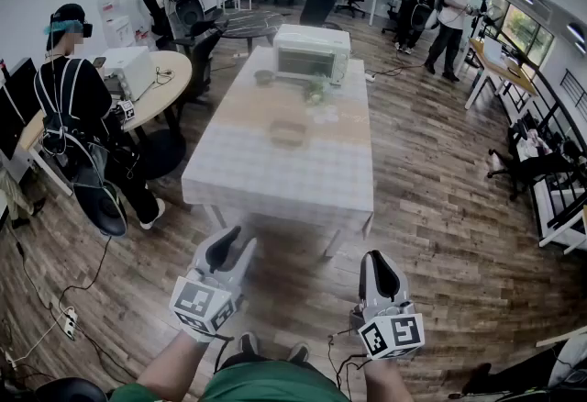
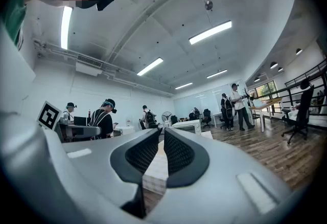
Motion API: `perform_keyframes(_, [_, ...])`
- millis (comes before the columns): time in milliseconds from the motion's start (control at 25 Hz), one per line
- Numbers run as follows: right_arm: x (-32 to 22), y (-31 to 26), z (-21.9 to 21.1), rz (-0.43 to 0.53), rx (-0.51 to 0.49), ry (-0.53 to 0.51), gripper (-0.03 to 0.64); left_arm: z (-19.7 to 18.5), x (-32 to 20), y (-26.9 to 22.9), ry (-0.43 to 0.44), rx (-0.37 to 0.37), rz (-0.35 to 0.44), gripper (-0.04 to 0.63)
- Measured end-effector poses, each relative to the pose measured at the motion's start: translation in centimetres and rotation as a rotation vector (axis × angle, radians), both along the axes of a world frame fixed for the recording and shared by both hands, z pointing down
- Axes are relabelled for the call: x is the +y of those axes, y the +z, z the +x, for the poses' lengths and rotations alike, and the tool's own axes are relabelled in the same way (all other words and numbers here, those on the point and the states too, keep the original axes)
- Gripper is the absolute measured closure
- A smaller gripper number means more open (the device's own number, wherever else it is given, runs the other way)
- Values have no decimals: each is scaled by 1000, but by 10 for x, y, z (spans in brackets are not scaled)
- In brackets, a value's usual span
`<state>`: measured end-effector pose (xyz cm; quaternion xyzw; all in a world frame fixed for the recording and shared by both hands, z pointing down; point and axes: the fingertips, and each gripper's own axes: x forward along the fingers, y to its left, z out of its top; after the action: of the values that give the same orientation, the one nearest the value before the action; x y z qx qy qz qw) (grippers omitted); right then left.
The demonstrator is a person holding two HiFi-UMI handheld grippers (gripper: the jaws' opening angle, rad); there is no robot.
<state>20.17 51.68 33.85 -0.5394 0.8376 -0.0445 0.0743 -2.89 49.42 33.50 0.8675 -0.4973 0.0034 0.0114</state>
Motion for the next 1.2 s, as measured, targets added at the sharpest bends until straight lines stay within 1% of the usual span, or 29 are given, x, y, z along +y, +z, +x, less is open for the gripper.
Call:
perform_keyframes(240, [12, -8, -18, -2, -10, 18, 584, -23, 13, -9, 6, 6, 8, 468])
perform_keyframes(480, [13, -14, -42, 3, 12, 32, 589, -44, 9, -18, 31, 16, 32, 468])
perform_keyframes(640, [13, -17, -46, -9, -48, 60, 589, -56, 6, -25, 40, 49, 36, 468])
perform_keyframes(760, [6, -18, -58, -16, -65, 98, 588, -78, -3, -27, 44, 73, 40, 468])
perform_keyframes(800, [4, -19, -63, -15, -66, 110, 580, -86, -6, -28, 46, 75, 43, 468])
perform_keyframes(840, [1, -20, -68, -12, -69, 122, 554, -94, -9, -28, 48, 76, 46, 467])
perform_keyframes(880, [-1, -22, -73, -9, -72, 133, 512, -102, -11, -29, 49, 78, 48, 466])
perform_keyframes(960, [-5, -26, -83, 0, -71, 147, 466, -118, -15, -31, 49, 84, 54, 466])
perform_keyframes(1080, [-11, -30, -104, 9, -58, 154, 454, -142, -23, -30, 48, 96, 56, 466])
perform_keyframes(1200, [-11, -25, -121, -10, -41, 162, 454, -159, -28, -24, 50, 110, 44, 466])
